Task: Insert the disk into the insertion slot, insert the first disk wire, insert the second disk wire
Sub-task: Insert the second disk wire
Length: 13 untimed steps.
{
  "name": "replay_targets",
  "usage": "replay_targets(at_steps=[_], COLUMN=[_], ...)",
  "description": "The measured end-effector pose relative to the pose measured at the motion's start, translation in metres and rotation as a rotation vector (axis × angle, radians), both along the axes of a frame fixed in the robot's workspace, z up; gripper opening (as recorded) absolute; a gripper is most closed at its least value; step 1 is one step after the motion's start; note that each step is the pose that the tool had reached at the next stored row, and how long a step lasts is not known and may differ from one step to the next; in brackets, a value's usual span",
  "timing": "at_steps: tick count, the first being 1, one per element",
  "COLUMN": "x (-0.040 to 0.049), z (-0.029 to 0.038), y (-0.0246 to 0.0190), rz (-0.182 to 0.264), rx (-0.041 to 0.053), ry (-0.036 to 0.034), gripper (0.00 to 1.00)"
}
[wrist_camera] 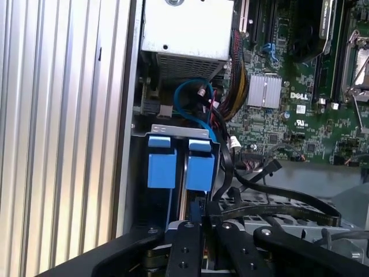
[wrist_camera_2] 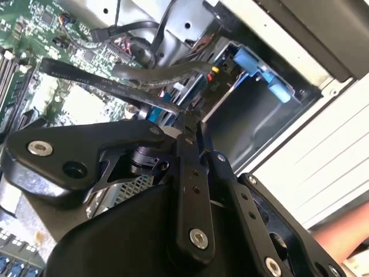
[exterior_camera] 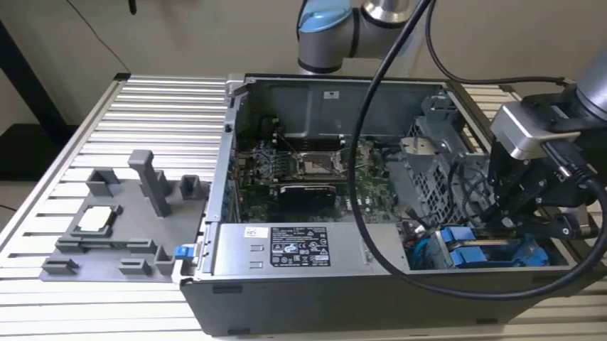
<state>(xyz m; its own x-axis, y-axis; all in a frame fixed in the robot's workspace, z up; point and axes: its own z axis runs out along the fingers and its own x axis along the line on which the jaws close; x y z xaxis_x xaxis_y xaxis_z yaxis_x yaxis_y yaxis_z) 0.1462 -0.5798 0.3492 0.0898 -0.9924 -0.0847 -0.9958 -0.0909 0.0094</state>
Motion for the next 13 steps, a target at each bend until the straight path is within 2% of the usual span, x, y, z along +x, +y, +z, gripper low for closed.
replay_targets(at_steps=[6, 13], x=[0.0007, 0.0015], z=[-0.0001, -0.0032], y=[0.0000, 0.0000], rz=[-0.004, -0.035], rx=[0.0005, 0.0025], ry=[0.0000, 0.0025], gripper=[0.16, 0.16])
